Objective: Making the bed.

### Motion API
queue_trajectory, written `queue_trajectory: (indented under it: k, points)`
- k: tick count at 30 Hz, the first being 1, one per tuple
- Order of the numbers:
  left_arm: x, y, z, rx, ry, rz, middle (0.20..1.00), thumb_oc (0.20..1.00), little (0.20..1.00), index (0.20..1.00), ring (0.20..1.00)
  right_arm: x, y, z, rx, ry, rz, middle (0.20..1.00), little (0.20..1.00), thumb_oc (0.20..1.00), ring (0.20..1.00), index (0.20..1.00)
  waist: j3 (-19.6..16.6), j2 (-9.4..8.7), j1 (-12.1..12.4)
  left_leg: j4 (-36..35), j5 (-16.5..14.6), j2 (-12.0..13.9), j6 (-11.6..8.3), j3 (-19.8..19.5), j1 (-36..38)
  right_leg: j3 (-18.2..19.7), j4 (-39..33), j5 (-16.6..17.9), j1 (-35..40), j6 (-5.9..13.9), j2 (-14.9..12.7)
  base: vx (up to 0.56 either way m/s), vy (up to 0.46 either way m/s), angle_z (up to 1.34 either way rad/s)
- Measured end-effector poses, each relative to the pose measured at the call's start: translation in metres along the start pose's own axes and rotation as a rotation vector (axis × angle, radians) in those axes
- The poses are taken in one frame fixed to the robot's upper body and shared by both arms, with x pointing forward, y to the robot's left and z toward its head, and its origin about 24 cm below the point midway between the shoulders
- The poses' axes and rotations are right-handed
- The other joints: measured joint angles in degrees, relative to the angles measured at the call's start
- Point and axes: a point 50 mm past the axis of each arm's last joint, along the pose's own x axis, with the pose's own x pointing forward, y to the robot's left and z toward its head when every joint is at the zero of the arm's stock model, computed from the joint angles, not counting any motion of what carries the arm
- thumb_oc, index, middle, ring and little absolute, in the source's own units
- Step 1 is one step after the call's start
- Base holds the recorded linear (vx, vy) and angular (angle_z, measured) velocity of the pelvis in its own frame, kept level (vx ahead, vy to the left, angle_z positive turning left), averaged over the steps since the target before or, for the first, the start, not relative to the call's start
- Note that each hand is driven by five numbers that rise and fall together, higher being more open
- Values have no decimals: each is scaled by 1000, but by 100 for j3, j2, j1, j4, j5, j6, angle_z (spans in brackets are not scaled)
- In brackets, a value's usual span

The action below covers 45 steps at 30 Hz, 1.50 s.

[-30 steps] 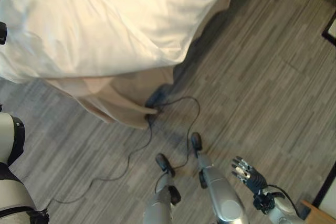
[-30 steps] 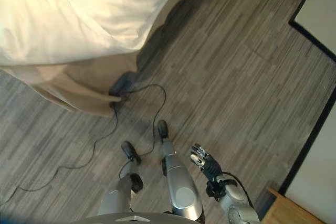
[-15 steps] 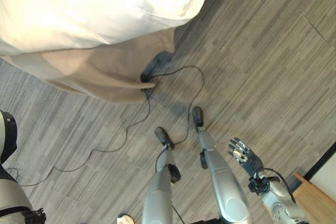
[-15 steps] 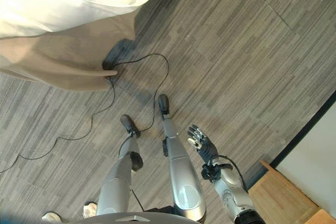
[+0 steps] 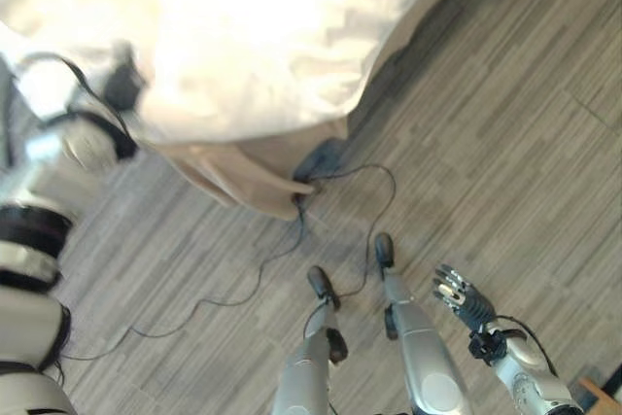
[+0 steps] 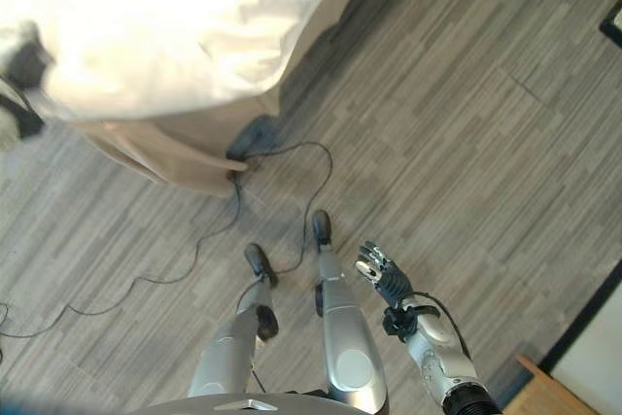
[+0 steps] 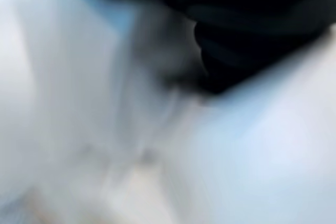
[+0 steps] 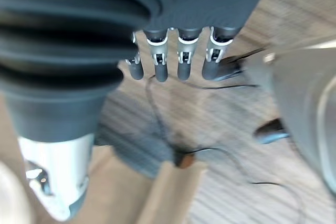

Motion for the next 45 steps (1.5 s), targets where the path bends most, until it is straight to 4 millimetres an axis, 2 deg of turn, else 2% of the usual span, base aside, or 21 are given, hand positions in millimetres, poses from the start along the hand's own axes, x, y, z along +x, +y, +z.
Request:
queue_trajectory:
  k: [2, 3, 4, 5, 6, 7, 8, 9, 10, 11, 14, 18, 22, 24, 28, 31, 38, 43, 45]
  points:
    - [-22, -70, -13, -93, 68, -174, 200, 200, 200, 200, 200, -3, -6, 0, -12, 5, -24, 1000, 1000, 1000, 1000, 1000, -146, 77, 12, -12, -79, -5, -20, 28, 219, 47, -2, -41, 194, 7, -6, 100, 62, -9]
    - [-64, -159, -23, -242, 205, -377, 200, 200, 200, 200, 200, -6, -11, -2, -18, 11, -46, 1000, 1000, 1000, 1000, 1000, -217, 161, -13, -13, -158, -4, -8, 53, 496, 77, -14, -123, 455, 22, -1, 90, 57, -10]
    - [-78, -186, -24, -313, 275, -398, 200, 200, 200, 200, 200, -9, -14, -4, -15, 18, -60, 1000, 1000, 1000, 1000, 1000, -235, 163, -28, -13, -191, -2, -17, 47, 591, 69, -27, -157, 558, 20, -2, 87, 52, -2]
    - [-79, -197, -18, -379, 297, -377, 200, 200, 200, 200, 200, -13, -18, -7, -12, 28, -79, 1000, 1000, 1000, 1000, 1000, -257, 146, 27, -13, -213, 0, -15, 37, 668, 52, -32, -182, 644, 26, -1, 73, 30, 9]
    - [-73, -195, -12, -361, 268, -377, 200, 200, 200, 200, 200, -14, -18, -12, -24, 55, -82, 1000, 1000, 1000, 1000, 1000, -382, 59, 70, -11, -213, 0, 19, 27, 683, 36, -34, -200, 660, 37, 0, 72, 30, 4]
    - [-76, -199, -17, -355, 289, -390, 200, 200, 200, 200, 200, -12, -16, -12, -36, 56, -74, 1000, 1000, 1000, 1000, 1000, -452, 27, 54, -12, -219, 0, 44, 31, 695, 37, -33, -204, 674, 46, 0, 92, 17, -9]
    - [-86, -211, -25, -345, 355, -429, 200, 200, 200, 200, 200, -13, -16, -13, -32, 56, -76, 1000, 1000, 1000, 1000, 1000, -572, 5, -40, -7, -251, -4, 97, 69, 777, 57, -33, -192, 732, 33, 0, 37, 1, -8]
    - [-87, -214, -24, -332, 355, -444, 203, 203, 203, 203, 203, -14, -16, -15, -31, 62, -78, 1000, 1000, 1000, 1000, 1000, -618, 16, -116, 2, -268, -5, 121, 52, 810, 41, -30, -198, 780, 43, -1, 57, 3, -9]
    - [-89, -216, -25, -328, 362, -454, 947, 947, 947, 947, 947, -15, -16, -16, -30, 68, -80, 1000, 1000, 1000, 1000, 1000, -640, 11, -129, 11, -289, -6, 152, 60, 857, 42, -8, -201, 817, 49, 2, 45, 1, -5]
    - [-91, -219, -26, -330, 375, -464, 1000, 1000, 1000, 1000, 1000, -15, -15, -18, -31, 74, -75, 1000, 1000, 1000, 1000, 1000, -643, 5, -133, 21, -297, -6, 165, 68, 898, 57, -4, -201, 847, 49, 4, 58, 1, -11]
    - [-100, -232, -25, -287, 385, -527, 1000, 1000, 1000, 1000, 1000, -17, -12, -24, -65, 106, -58, 1000, 1000, 1000, 1000, 1000, -645, 8, -90, 20, -299, -5, 167, 7, 1084, 48, -3, -201, 1017, 49, 1, 61, 12, -9]
    - [-113, -246, -24, -177, 366, -647, 1000, 1000, 1000, 1000, 1000, -19, -14, -25, -63, 119, -57, 1000, 1000, 1000, 1000, 1000, -744, 61, -84, -13, -374, 9, 117, -270, 1383, 40, -11, -298, 1304, 82, -4, 88, 6, -1]
    - [-135, -261, -26, -85, 346, -779, 1000, 1000, 1000, 1000, 1000, -26, -17, -35, -84, 172, -62, 1000, 1000, 1000, 1000, 1000, -1074, 179, -84, -15, -482, 21, 87, -292, 1588, 14, -40, -376, 1524, 89, 2, 74, 6, 3]
    - [-151, -269, -28, -44, 342, -853, 1000, 1000, 1000, 1000, 1000, -36, -19, -45, -73, 213, -60, 1000, 1000, 1000, 1000, 1000, -1360, 277, -85, -15, -507, 20, 92, -287, 1667, 16, -41, -401, 1600, 102, 2, 91, -4, -1]
    - [-169, -281, -26, 35, 308, -960, 1000, 1000, 1000, 1000, 1000, -45, -21, -55, -63, 266, -59, 1000, 1000, 1000, 1000, 1000, -1559, 284, -82, -16, -575, 30, 75, -287, 1876, 11, -43, -488, 1814, 107, 9, 58, 0, -1]
    - [-177, -286, -24, 49, 299, -1023, 1000, 1000, 1000, 1000, 1000, -49, -25, -57, -70, 289, -64, 1000, 1000, 1000, 1000, 1000, -1725, 373, -82, -15, -620, 26, 89, -271, 1900, 30, -43, -505, 1857, 128, 8, 15, 0, -3]
    - [-178, -289, -21, 52, 291, -1068, 1000, 1000, 1000, 1000, 1000, -50, -28, -55, -114, 307, -65, 1000, 1000, 1000, 1000, 1000, -1775, 430, -80, -13, -628, 23, 101, -284, 1981, 14, -41, -508, 1923, 134, 1, 15, 0, 0]
    - [-175, -278, -22, 59, 240, -1019, 1000, 1000, 1000, 1000, 1000, -50, -30, -58, -109, 315, -77, 1000, 1000, 1000, 1000, 1000, -1767, 432, -31, -15, -624, 23, 108, -424, 1999, -125, -43, -540, 2002, 131, -14, 5, -1, 14]
    - [-175, -268, -25, -53, 272, -925, 1000, 1000, 1000, 1000, 1000, -52, -33, -61, -107, 325, -92, 1000, 1000, 1000, 1000, 1000, -1746, 429, 113, -13, -613, 22, 118, -461, 2007, -172, -42, -543, 2036, 128, -19, -20, -23, 12]
